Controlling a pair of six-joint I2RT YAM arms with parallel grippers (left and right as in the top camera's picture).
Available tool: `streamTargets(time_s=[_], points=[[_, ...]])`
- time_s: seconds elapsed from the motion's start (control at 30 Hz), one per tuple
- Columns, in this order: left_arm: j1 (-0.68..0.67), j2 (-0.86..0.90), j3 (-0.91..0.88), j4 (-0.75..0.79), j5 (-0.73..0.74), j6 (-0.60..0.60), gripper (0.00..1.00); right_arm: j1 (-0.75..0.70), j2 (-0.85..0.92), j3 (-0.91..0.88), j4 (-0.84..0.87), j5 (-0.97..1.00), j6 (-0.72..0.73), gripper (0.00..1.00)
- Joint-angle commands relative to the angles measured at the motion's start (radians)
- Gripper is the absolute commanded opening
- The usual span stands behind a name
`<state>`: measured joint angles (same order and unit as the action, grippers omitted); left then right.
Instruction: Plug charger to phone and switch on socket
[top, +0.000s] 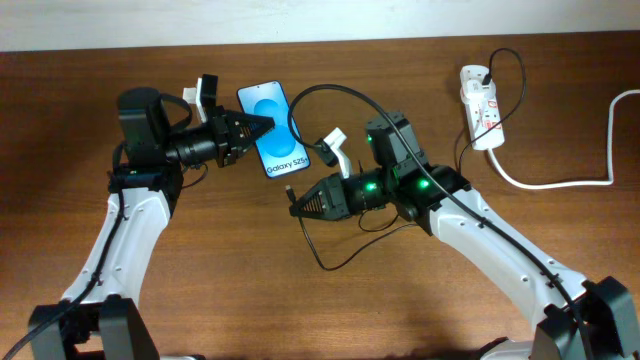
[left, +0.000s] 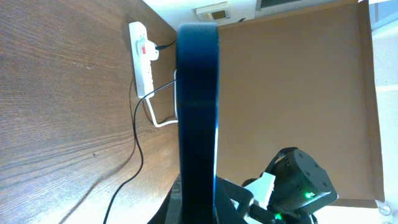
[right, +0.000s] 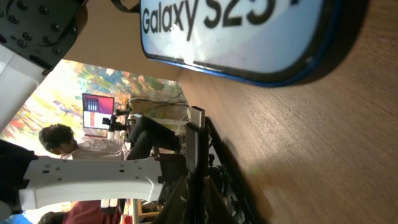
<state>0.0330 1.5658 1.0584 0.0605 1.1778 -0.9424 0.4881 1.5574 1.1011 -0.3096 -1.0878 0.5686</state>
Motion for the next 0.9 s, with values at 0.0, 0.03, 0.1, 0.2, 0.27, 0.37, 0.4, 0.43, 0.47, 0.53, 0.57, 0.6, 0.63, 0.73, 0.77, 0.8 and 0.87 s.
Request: streamTargets(time_s=[0.0, 0.03, 0.1, 0.2, 0.27, 0.37, 0.4, 0.43, 0.47, 0.53, 0.57, 0.6, 0.63, 0.73, 0.77, 0.8, 0.87], points=[[0.002, -0.005, 0.018, 0.006, 0.008, 0.016, 0.0, -0.044, 0.002, -0.002, 0.003, -0.058, -0.017, 0.04], [0.002, -0.005, 0.018, 0.006, 0.008, 0.016, 0.0, -0.056, 0.001, -0.002, 0.003, -0.08, -0.017, 0.04], [0.002, -0.005, 0.018, 0.006, 0.008, 0.016, 0.0, -0.081, -0.001, -0.002, 0.003, -0.129, -0.017, 0.04], [0.002, -0.005, 0.018, 0.006, 0.008, 0.016, 0.0, -0.096, -0.001, -0.002, -0.002, -0.185, -0.014, 0.04], [0.002, -0.005, 0.018, 0.006, 0.007, 0.016, 0.0, -0.09, -0.001, -0.002, -0.002, -0.203, -0.014, 0.04], [0.002, -0.005, 0.018, 0.006, 0.008, 0.016, 0.0, -0.076, -0.001, -0.002, -0.008, -0.211, -0.014, 0.04], [0.002, -0.005, 0.018, 0.006, 0.008, 0.016, 0.0, -0.07, -0.001, -0.002, -0.017, -0.21, -0.013, 0.04], [0.002, -0.005, 0.018, 0.006, 0.008, 0.016, 0.0, -0.066, -0.001, -0.002, -0.019, -0.21, -0.014, 0.04], [0.002, -0.005, 0.018, 0.006, 0.008, 0.016, 0.0, -0.063, -0.001, -0.002, -0.02, -0.205, -0.014, 0.04], [0.002, -0.005, 0.018, 0.006, 0.008, 0.016, 0.0, -0.06, -0.001, -0.002, -0.021, -0.184, -0.014, 0.04], [0.002, -0.005, 0.018, 0.006, 0.008, 0.016, 0.0, -0.06, 0.0, -0.002, -0.02, -0.17, -0.014, 0.04], [0.002, -0.005, 0.018, 0.006, 0.008, 0.016, 0.0, -0.06, 0.0, -0.002, -0.021, -0.159, -0.014, 0.04], [0.002, -0.005, 0.018, 0.006, 0.008, 0.016, 0.0, -0.06, 0.0, -0.002, -0.019, -0.146, -0.014, 0.04], [0.002, -0.005, 0.018, 0.006, 0.008, 0.016, 0.0, -0.06, 0.0, -0.002, -0.019, -0.099, -0.014, 0.04], [0.002, -0.005, 0.018, 0.006, 0.008, 0.016, 0.0, -0.06, 0.0, -0.002, -0.018, -0.084, -0.014, 0.04], [0.002, -0.005, 0.018, 0.006, 0.008, 0.016, 0.0, -0.06, 0.0, -0.002, -0.013, -0.074, -0.014, 0.04], [0.002, -0.005, 0.018, 0.006, 0.008, 0.016, 0.0, -0.06, 0.0, -0.002, -0.007, -0.053, -0.014, 0.04]])
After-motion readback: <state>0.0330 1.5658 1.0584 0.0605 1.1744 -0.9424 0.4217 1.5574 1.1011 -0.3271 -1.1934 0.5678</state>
